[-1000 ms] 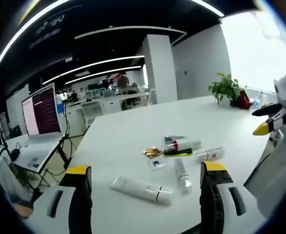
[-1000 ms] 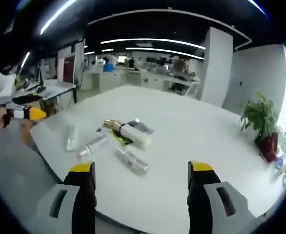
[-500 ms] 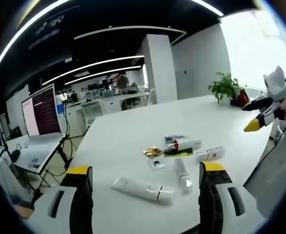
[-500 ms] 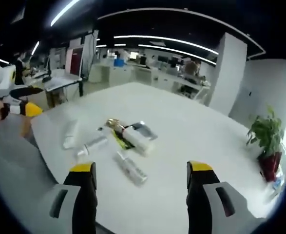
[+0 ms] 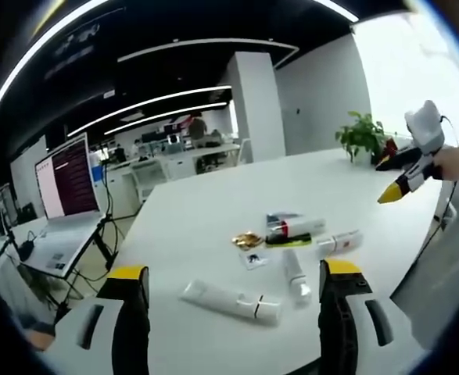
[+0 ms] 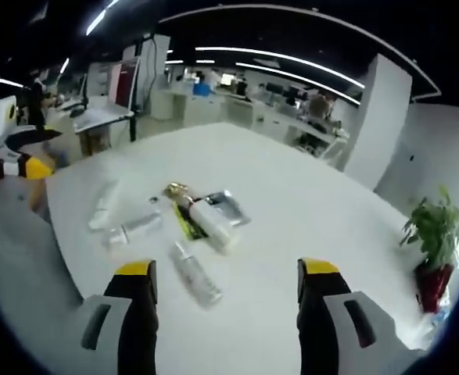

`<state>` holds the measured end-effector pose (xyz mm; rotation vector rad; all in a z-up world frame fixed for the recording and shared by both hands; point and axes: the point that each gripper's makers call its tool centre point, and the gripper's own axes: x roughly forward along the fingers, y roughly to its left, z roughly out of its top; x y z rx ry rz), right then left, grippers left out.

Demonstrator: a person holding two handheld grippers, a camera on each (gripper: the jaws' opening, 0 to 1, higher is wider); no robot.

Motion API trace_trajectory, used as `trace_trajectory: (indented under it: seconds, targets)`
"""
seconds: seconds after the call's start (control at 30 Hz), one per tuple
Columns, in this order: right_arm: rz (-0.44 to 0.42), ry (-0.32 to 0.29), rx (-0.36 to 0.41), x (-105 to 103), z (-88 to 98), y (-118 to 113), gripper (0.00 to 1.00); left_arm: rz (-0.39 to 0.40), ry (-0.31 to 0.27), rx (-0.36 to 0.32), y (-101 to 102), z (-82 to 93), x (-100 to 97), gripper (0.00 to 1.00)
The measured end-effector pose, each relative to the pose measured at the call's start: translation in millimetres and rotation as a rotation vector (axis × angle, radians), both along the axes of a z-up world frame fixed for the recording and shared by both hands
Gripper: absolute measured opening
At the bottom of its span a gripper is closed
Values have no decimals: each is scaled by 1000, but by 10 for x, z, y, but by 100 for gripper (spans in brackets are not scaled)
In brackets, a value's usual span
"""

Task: Arrange the skincare products in the storage area until every visible bottle or jar stands upright without overlapping.

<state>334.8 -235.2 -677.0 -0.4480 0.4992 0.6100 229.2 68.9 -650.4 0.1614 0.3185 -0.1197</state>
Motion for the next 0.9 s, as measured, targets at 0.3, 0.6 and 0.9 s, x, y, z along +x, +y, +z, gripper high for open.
trace_trajectory:
  seconds: [0.3,0.6,0.9]
  targets:
    - [61,32,-29,304,-99,90,70,0,22,20,-28,-12,-9,84]
    - [147,69,-76,436,-195,287,68,-11,36,26,-59,-27,-9,84]
    - [207,106,-128,585,-346,429,66,-8,40,28,-46,-33,-6,83]
